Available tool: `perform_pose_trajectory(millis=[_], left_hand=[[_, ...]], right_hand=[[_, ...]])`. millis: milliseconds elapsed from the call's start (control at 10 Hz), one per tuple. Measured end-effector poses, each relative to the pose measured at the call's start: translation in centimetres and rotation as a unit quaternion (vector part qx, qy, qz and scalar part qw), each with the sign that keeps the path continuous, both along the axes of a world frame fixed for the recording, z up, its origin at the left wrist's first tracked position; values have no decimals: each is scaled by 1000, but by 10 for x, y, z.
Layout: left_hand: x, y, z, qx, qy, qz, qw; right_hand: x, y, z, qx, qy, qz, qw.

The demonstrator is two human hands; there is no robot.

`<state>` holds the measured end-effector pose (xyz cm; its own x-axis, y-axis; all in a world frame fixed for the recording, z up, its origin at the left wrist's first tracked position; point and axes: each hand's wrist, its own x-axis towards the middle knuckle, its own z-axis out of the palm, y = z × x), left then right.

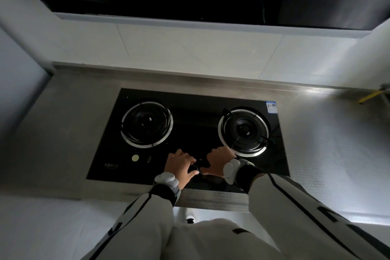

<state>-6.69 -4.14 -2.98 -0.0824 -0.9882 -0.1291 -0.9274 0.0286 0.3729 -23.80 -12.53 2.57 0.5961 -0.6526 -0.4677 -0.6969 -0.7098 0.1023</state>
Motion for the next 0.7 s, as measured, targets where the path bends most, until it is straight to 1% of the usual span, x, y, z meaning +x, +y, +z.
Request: perform_pose_trajectory(millis=[100, 300, 400, 500, 600, 700], left_hand=[[-6, -2, 0, 7, -30, -12, 999], [-16, -3, 1, -2, -55, -17, 998], [-14, -3, 0, -1, -50, -10, 999], [-10, -1, -1, 5, -48, -16, 999], [-3, 1, -4, -4, -24, -13, 1000], [3, 1, -9, -14, -29, -7, 999]], right_hand=[[1, 8, 1, 9, -12, -58, 998], [0, 24, -7, 26, -43, -170, 984], [-1, 29, -7, 22, -48, -186, 981], [-3, 30, -2, 21, -38, -168, 985], [-7, 28, 3, 6, -42, -157, 987], [-12, 19, 3, 9, -77, -196, 978]])
